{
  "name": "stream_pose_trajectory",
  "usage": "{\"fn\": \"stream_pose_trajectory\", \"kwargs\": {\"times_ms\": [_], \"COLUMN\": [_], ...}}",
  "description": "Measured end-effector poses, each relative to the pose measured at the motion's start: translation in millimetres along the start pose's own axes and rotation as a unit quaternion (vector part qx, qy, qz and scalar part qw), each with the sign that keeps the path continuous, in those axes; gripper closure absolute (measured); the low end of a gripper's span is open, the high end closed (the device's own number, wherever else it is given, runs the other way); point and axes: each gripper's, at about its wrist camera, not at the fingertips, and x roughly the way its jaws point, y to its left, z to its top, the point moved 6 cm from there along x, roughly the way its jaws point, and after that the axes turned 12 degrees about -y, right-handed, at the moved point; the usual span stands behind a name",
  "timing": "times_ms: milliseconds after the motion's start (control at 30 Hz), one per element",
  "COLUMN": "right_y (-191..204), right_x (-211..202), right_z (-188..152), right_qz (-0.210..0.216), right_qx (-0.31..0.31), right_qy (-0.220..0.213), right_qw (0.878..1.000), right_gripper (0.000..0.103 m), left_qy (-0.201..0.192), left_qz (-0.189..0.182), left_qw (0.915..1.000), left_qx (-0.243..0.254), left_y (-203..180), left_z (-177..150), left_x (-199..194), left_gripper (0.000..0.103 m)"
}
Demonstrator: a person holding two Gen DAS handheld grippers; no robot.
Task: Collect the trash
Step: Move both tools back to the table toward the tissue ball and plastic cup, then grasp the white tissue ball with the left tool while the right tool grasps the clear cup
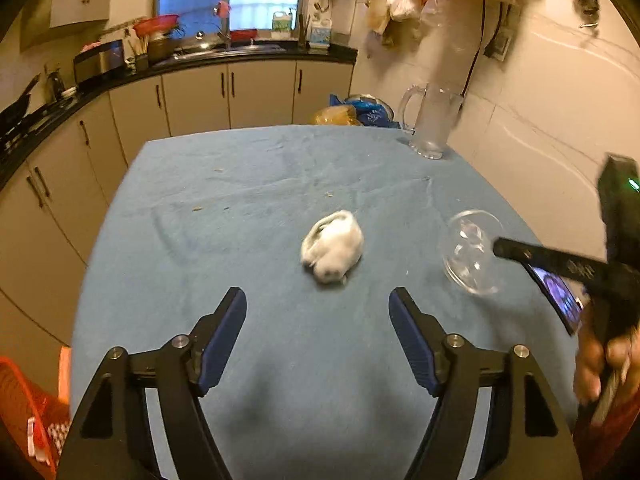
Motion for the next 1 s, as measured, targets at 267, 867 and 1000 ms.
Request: {"fn": "stream_pose_trajectory", "kwargs": {"times_ms": [267, 867, 1000], "right_y": [-25.5, -8.7, -0.2], "right_x": [17.3, 19.2, 18.8], "right_z": [-0.9, -9.7, -12.2], "right_qz": [0.022, 0.056, 0.066], "right_qx": [0.055, 0.009, -0.006], "right_qy": [-0.002, -0.014, -0.02], "right_qw": [0.998, 0.998, 0.998], "right_gripper": [0.097, 0.097, 0.097], "left_qy": [0.035, 0.008, -0.019], "left_qz": [0.02, 0.016, 0.034], "left_qw": [0.9992, 0.9996, 0.9991], "left_qx": [0.002, -0.023, -0.016], "left_y": [-13.3, -7.2, 2.3], "left_z": [8.0, -28.2, -38.0], "left_x": [74.8, 39.4, 0.4], "left_gripper": [0.031, 0.08, 0.08]}}
